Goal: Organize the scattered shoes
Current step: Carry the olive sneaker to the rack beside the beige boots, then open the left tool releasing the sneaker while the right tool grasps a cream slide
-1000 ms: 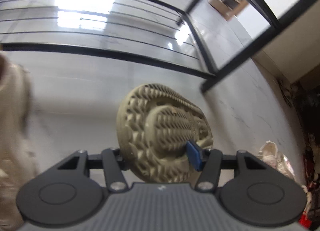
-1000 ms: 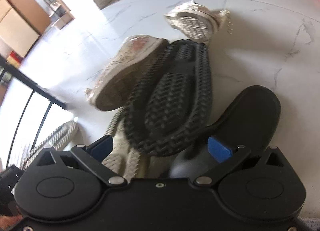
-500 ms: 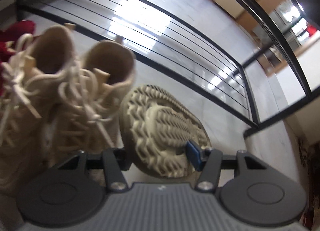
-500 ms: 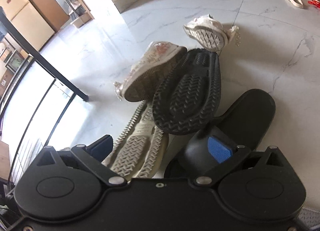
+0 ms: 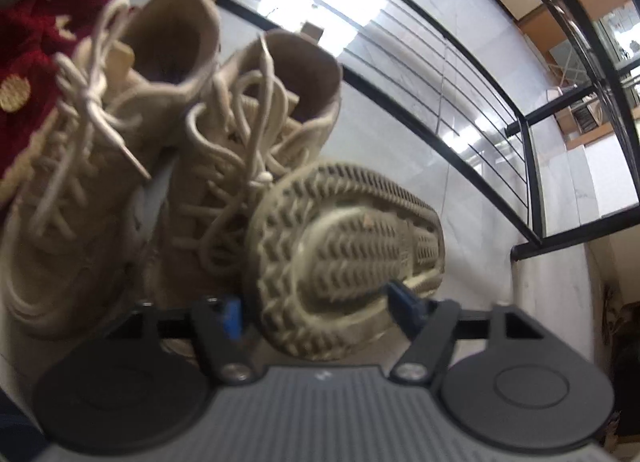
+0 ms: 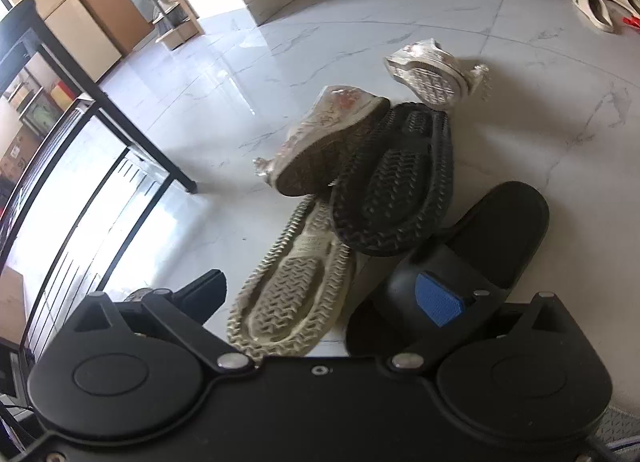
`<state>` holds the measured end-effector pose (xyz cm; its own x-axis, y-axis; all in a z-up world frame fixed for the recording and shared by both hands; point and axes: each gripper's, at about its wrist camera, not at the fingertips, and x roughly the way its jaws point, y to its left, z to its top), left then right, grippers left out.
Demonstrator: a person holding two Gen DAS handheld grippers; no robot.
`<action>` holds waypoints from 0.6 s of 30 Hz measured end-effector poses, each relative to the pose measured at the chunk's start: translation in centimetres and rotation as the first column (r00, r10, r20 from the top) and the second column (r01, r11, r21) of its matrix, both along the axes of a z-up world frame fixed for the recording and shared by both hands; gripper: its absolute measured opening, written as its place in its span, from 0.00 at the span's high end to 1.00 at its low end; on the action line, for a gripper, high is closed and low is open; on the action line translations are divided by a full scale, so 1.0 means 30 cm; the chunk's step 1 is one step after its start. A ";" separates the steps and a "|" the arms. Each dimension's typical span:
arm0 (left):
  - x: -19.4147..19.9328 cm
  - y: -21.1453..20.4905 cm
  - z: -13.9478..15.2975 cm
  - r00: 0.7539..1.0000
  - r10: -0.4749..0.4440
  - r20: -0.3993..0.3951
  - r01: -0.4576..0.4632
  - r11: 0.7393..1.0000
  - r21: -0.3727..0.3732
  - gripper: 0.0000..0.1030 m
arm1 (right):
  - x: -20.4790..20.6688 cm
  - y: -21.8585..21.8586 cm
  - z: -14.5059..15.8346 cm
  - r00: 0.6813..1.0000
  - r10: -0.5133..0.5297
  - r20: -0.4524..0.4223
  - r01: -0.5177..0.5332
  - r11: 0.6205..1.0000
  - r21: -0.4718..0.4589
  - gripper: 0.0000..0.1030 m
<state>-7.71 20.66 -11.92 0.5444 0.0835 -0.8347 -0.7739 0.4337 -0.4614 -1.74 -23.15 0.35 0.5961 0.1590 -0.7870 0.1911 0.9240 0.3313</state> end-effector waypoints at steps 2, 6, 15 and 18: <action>-0.016 -0.001 0.030 1.000 -0.017 0.021 0.017 0.999 0.035 0.18 | 0.012 0.046 0.028 0.998 0.057 0.009 -0.057 0.998 -0.008 0.00; -0.071 0.023 0.096 0.994 -0.079 0.079 0.071 0.992 0.102 0.17 | 0.042 0.181 0.086 0.979 0.205 0.005 -0.205 0.978 0.032 0.00; -0.191 0.155 0.164 0.975 -0.160 0.157 0.148 0.985 0.087 0.09 | 0.192 0.701 0.053 0.850 0.496 -0.174 -0.490 0.868 0.082 0.00; -0.221 0.196 0.171 0.978 -0.148 0.147 0.142 0.989 0.048 0.07 | 0.218 0.842 0.018 0.820 0.517 -0.244 -0.510 0.855 0.096 0.00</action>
